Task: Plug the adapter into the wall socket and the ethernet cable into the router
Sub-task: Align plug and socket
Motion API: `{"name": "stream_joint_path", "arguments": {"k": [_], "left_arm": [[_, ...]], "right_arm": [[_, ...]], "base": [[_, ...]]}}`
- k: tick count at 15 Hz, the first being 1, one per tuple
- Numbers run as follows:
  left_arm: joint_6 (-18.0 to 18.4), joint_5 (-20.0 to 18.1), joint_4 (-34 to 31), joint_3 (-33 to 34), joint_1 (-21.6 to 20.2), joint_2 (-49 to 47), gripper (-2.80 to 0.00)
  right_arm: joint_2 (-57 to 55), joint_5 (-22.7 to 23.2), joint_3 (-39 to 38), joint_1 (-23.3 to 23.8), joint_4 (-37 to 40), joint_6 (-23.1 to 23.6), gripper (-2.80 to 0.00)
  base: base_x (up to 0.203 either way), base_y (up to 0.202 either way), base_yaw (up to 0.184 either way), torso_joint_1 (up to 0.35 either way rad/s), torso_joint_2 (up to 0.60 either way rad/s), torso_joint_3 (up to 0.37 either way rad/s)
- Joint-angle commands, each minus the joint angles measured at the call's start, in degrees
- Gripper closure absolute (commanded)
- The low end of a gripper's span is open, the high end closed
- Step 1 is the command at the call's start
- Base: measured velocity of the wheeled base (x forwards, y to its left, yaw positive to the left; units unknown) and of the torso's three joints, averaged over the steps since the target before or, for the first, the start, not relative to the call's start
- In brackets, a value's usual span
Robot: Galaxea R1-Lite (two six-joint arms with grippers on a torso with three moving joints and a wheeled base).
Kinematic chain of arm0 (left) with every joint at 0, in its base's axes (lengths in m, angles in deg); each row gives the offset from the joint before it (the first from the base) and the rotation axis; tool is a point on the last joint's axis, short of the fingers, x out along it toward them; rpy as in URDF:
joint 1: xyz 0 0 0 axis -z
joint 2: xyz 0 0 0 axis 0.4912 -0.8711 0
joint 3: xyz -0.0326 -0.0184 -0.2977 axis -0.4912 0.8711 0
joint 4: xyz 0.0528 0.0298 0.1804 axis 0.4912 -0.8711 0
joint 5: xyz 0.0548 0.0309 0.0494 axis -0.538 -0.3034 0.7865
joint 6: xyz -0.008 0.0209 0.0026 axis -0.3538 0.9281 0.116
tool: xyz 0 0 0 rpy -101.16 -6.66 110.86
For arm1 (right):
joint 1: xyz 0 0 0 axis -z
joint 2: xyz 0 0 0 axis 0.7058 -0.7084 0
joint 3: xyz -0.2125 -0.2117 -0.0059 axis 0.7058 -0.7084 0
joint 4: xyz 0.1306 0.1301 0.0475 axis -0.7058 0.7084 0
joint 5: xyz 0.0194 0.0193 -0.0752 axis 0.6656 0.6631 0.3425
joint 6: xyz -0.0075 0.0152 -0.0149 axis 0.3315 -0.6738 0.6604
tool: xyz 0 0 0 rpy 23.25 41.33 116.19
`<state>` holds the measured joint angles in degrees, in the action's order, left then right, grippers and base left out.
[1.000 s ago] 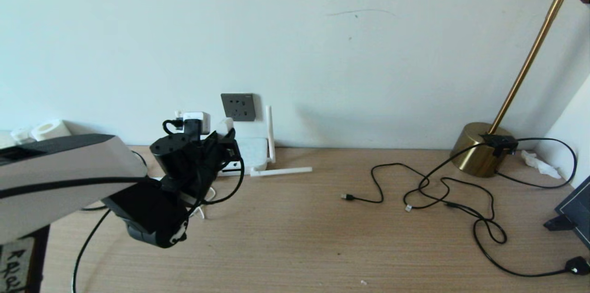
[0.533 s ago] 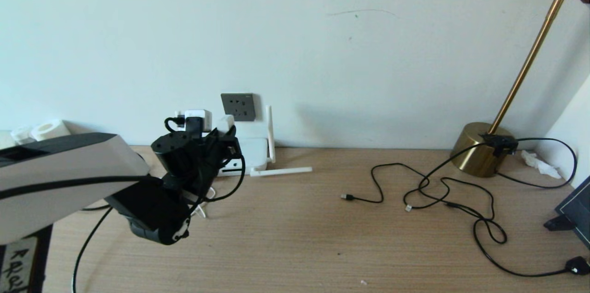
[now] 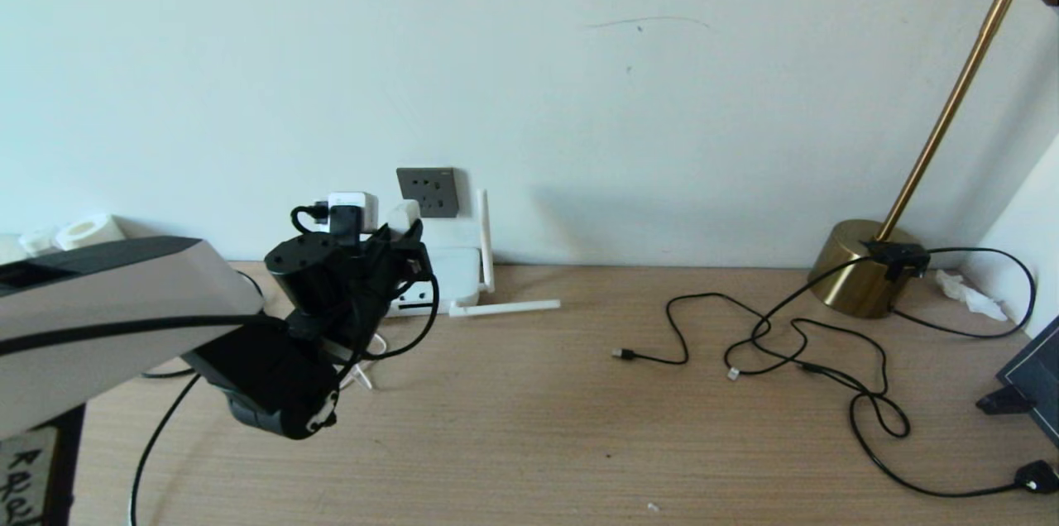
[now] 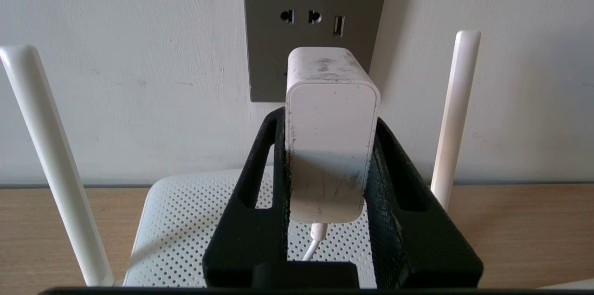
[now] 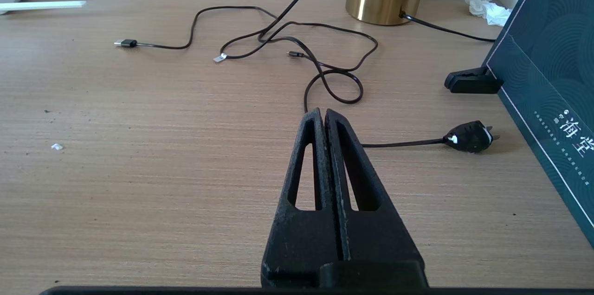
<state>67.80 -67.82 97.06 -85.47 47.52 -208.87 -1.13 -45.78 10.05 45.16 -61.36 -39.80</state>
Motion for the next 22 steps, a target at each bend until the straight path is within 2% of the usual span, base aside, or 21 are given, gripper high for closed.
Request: {"name": "stream_joint_path", "arguments": {"k": [1,8,22], "left_arm": [[0.0,0.1,0.5,0.5,0.0,0.3,0.0],[0.0,0.0,0.5,-0.3,-0.1,-0.4,0.0],[1.0,0.2,0.5,-8.6,-0.4,-6.0,0.0]], "right_arm": [[0.0,0.0,0.0,0.0,0.0,0.0,0.0],[-0.1,0.0,0.0,0.0,0.0,0.0,0.0],[0.0,0.0,0.0,0.0,0.0,0.0,0.0]], "base": [[0.0,0.0,0.0,0.0,0.0,0.0],[0.0,0.0,0.0,0.0,0.0,0.0],[0.0,0.0,0.0,0.0,0.0,0.0]]}}
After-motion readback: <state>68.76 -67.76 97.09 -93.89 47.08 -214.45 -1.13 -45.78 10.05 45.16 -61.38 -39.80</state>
